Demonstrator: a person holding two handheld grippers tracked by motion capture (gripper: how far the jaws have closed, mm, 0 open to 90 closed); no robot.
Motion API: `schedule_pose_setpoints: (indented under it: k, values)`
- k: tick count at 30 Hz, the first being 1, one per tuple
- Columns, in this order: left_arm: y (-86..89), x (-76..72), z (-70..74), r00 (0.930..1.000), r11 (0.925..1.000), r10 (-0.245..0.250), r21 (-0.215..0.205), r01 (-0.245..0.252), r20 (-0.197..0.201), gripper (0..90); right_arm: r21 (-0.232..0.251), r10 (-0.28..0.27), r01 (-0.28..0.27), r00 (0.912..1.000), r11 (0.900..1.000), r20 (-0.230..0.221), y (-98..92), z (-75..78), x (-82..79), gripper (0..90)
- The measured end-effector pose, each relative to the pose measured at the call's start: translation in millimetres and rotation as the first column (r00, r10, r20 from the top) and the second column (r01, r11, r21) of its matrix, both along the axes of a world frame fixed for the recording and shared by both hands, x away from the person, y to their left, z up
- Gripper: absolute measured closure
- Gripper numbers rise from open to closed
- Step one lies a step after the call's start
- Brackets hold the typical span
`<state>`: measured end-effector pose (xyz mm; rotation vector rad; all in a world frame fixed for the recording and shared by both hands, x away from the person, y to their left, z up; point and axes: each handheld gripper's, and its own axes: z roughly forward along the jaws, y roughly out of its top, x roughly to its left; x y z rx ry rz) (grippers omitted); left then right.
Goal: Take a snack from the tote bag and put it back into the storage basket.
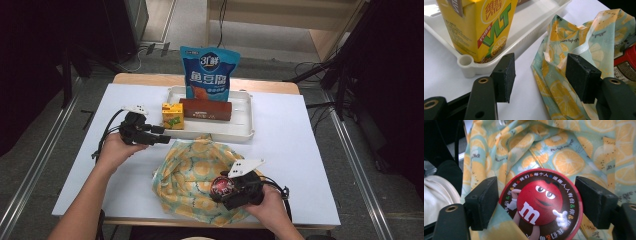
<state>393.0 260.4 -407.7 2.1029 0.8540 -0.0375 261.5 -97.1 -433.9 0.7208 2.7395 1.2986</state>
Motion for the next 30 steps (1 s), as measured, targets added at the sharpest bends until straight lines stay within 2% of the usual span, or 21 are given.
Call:
schedule_pose_setpoints:
  k: [11, 13, 16, 25, 30]
  values:
    - [0.6, 0.5, -0.2, 1.0, 1.0, 0.0, -0.004, 0.0, 0.001, 41.5, -0.068, 0.03, -0.032, 0.9992, 0.997, -0.026, 4.8, -15.6, 4.3, 21.1]
    - [0.8, 0.7, -0.4, 1.0, 1.0, 0.001, -0.004, -0.001, -0.001, 41.5, -0.061, 0.027, -0.029, 0.9992, 0.998, -0.029, 5.4, -16.6, 5.6, 21.8]
    - [0.9, 0.8, -0.5, 1.0, 1.0, 0.001, -0.005, -0.001, 0.0, 41.5, -0.063, 0.02, -0.019, 0.9998, 0.998, 0.003, 5.7, -14.3, 5.9, 24.2]
    - [0.6, 0.9, -0.6, 1.0, 1.0, -0.004, -0.005, 0.004, -0.001, 41.5, -0.044, 0.011, -0.012, 0.9997, 0.999, -0.022, 2.5, -11.3, 11.2, 25.7]
    - [0.7, 1.0, -0.7, 1.0, 1.0, -0.004, -0.004, 0.004, -0.001, 41.5, -0.051, 0.013, -0.015, 0.9997, 0.999, -0.021, 3.9, -10.4, 11.3, 25.9]
